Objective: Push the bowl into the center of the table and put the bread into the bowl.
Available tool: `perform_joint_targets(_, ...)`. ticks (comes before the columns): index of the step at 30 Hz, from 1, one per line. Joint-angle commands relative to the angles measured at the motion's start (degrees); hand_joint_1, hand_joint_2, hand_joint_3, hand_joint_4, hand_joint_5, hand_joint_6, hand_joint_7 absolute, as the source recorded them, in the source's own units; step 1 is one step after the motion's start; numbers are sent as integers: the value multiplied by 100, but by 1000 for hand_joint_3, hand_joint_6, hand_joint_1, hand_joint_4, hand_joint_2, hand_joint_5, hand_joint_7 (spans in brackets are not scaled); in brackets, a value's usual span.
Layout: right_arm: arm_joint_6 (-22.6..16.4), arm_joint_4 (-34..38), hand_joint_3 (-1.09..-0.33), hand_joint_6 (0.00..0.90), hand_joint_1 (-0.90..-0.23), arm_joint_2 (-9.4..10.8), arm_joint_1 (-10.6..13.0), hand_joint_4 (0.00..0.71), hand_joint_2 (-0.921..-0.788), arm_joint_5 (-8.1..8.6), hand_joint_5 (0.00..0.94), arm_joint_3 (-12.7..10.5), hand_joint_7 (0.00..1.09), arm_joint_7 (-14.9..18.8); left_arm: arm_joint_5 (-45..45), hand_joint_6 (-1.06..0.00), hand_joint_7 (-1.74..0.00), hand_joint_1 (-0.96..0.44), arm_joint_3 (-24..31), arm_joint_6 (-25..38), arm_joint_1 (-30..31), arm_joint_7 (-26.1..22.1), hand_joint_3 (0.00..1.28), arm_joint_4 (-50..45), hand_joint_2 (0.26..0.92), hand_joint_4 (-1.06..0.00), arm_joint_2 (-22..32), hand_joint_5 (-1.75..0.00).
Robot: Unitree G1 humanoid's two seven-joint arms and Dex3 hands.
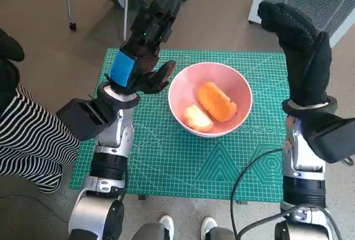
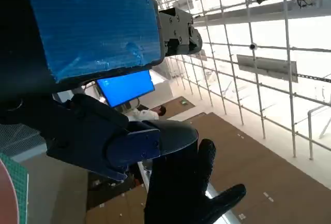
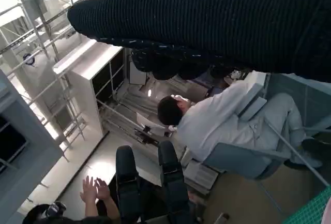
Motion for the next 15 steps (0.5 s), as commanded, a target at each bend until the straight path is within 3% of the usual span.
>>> perform_joint_targets(1, -26, 131, -707, -1, -742, 11, 138, 157, -921, -42, 0, 13, 504, 35, 13, 1, -320, -659, -35, -37, 49, 15, 597, 23, 921, -8, -8, -4)
perform_joint_targets(15, -203, 346, -707, -1, -741, 6, 126, 155, -921, -14, 0, 18, 496, 81, -148, 1, -319, -654, -28, 79, 34, -119, 577, 108, 921, -8, -24, -4)
